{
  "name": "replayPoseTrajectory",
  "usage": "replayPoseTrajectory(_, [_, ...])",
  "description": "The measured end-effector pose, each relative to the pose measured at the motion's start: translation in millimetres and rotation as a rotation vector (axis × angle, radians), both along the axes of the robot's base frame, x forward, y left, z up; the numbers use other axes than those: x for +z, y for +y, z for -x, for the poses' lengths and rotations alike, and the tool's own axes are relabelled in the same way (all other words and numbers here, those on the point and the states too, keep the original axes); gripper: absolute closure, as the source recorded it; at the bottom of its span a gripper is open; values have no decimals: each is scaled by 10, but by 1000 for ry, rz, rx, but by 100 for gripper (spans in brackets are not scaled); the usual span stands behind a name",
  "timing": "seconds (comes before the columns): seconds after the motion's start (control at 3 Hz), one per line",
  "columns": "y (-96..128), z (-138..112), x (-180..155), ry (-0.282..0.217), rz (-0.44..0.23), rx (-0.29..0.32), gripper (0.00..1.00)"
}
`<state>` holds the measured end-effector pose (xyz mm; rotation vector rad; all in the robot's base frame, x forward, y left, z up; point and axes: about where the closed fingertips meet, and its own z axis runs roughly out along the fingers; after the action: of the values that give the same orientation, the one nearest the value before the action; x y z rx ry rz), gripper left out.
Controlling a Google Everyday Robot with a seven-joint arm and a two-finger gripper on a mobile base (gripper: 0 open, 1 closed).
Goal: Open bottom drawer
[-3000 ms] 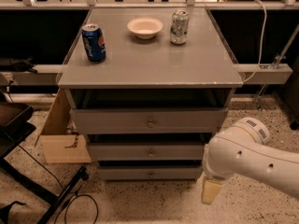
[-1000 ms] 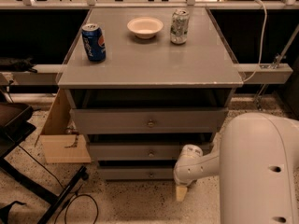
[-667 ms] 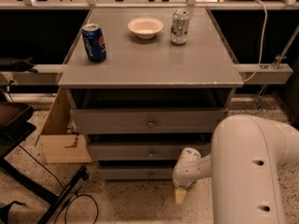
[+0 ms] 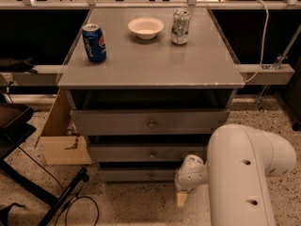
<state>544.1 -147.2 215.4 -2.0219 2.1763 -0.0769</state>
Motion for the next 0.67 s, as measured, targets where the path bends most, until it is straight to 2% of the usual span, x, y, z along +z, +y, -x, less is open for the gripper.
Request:
replayPoseTrajectory(0.33, [71,-355,-108,-60,6,46,0])
replayPoseTrajectory(0.67, [146,-532,-230,-73,17,67,0])
